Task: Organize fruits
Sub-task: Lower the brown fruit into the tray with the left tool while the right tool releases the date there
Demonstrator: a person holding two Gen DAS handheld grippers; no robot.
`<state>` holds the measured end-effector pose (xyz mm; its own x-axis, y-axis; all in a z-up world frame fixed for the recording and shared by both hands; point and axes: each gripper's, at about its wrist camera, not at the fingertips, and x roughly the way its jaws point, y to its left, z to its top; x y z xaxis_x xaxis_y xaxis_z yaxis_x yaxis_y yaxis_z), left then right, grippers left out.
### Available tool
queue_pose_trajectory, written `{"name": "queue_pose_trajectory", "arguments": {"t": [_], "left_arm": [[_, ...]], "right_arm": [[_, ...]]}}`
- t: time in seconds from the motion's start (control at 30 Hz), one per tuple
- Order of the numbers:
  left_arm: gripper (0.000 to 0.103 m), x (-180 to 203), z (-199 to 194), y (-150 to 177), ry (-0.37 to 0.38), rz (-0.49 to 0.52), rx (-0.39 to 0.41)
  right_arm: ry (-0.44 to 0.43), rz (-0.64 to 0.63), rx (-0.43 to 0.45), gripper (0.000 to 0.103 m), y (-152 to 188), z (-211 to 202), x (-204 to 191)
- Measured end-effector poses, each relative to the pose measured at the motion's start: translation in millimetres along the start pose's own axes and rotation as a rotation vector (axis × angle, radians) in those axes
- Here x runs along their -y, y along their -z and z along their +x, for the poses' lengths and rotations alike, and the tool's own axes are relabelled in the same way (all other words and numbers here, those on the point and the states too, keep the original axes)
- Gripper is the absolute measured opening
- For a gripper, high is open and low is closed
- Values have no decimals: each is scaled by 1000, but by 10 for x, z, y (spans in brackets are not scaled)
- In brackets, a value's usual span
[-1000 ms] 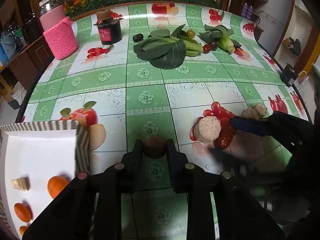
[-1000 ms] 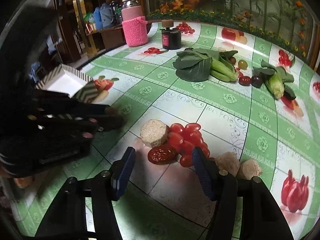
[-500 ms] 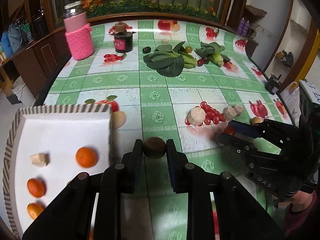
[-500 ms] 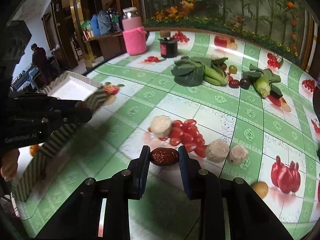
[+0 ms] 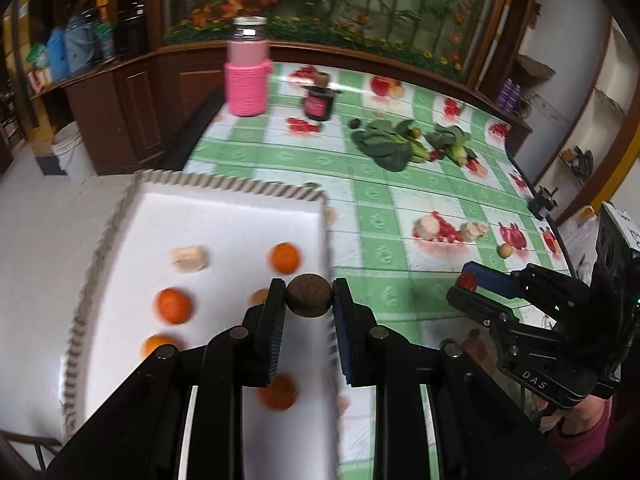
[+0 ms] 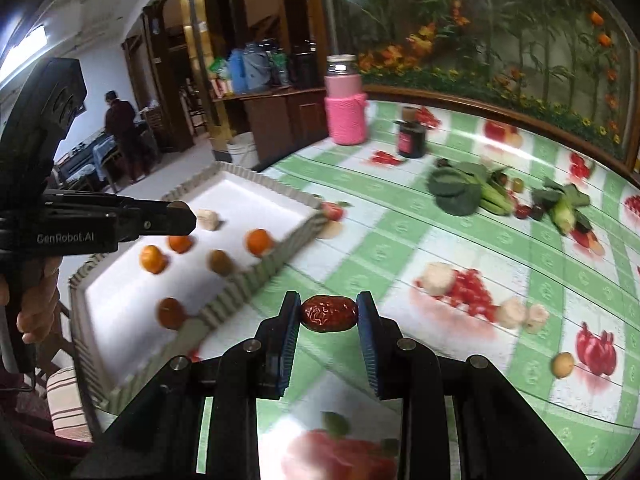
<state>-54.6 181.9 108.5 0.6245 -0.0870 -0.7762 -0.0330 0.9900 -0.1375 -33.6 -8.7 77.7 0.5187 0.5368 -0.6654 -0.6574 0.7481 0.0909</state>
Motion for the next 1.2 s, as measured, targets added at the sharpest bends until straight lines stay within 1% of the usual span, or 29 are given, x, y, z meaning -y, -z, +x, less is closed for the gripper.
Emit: {"name": "queue_pose_trajectory", "arguments": {"t": [0.1, 0.27, 0.4, 0.57, 0.7, 0.83, 1.2], "left_arm": [[21, -184, -93, 118, -34, -21, 4], [21, -437, -126, 347, -88, -56, -13], [21, -589, -87, 525, -122, -83, -25], [21, -710, 6, 694, -140, -100, -53], [21, -789, 73, 770, -166, -109, -70], [21, -814, 110, 784, -182, -100, -66], [21, -882, 207, 805, -182, -102, -78]], "right_arm": [[-29, -34, -3, 29, -29, 56, -223], [-80, -82, -15, 29, -73, 168, -575], [-103, -102, -27, 29, -87, 253, -728], [-120, -111, -55, 29, -82, 398, -869], [-134, -119, -73, 29, -97, 509, -966], [-143, -130, -93, 29, -124, 630, -1052], [-159, -163, -153, 29, -149, 944, -1203]]}}
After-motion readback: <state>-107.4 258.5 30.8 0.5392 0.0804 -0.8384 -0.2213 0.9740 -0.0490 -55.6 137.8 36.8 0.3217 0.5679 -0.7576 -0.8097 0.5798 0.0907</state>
